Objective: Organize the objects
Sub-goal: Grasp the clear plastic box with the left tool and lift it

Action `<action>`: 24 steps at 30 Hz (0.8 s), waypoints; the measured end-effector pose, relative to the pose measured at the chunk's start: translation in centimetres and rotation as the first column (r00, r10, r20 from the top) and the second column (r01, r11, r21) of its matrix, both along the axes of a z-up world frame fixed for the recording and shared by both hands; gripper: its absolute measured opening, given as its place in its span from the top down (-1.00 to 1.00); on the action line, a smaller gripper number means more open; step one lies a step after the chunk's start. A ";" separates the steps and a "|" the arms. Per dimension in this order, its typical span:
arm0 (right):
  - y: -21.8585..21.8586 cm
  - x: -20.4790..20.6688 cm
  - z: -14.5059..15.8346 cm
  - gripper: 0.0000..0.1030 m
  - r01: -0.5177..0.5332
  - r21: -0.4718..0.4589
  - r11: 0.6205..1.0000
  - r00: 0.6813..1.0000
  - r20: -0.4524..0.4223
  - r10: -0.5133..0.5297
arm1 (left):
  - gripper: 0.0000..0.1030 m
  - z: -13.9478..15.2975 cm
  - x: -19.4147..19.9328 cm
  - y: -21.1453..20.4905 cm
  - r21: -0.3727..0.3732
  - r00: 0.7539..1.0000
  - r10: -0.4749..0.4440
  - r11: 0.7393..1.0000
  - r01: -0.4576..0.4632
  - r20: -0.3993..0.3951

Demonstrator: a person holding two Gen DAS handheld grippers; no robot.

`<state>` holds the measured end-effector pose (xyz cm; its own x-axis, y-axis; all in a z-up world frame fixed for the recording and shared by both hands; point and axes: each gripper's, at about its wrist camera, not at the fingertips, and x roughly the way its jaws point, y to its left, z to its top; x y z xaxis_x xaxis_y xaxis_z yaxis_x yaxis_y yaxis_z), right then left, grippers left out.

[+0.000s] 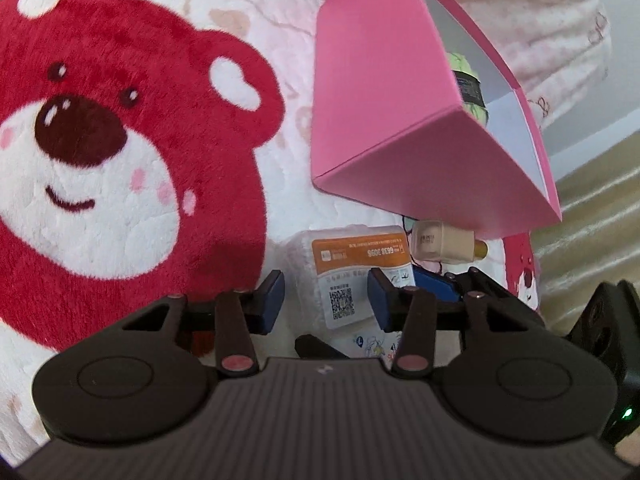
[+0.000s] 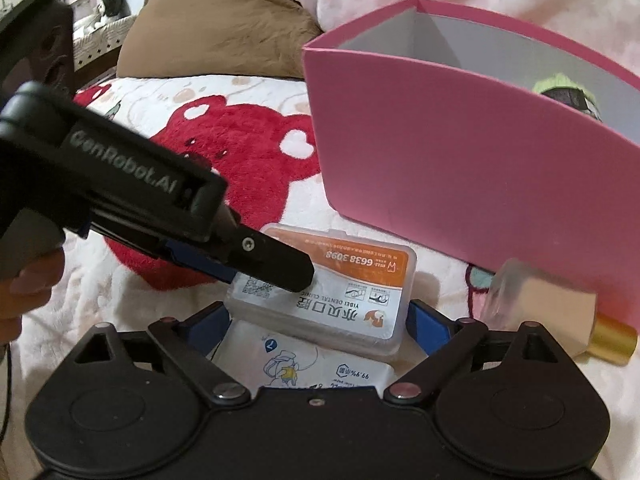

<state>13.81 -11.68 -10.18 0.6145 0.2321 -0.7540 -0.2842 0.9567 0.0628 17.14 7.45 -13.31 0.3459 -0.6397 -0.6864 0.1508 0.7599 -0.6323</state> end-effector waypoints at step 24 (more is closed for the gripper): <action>-1.7 -5.6 7.2 -0.34 -0.005 0.011 1.000 0.987 0.161 0.003 | 0.18 7.8 -6.2 -0.9 0.068 0.977 -0.033 0.998 0.019 0.210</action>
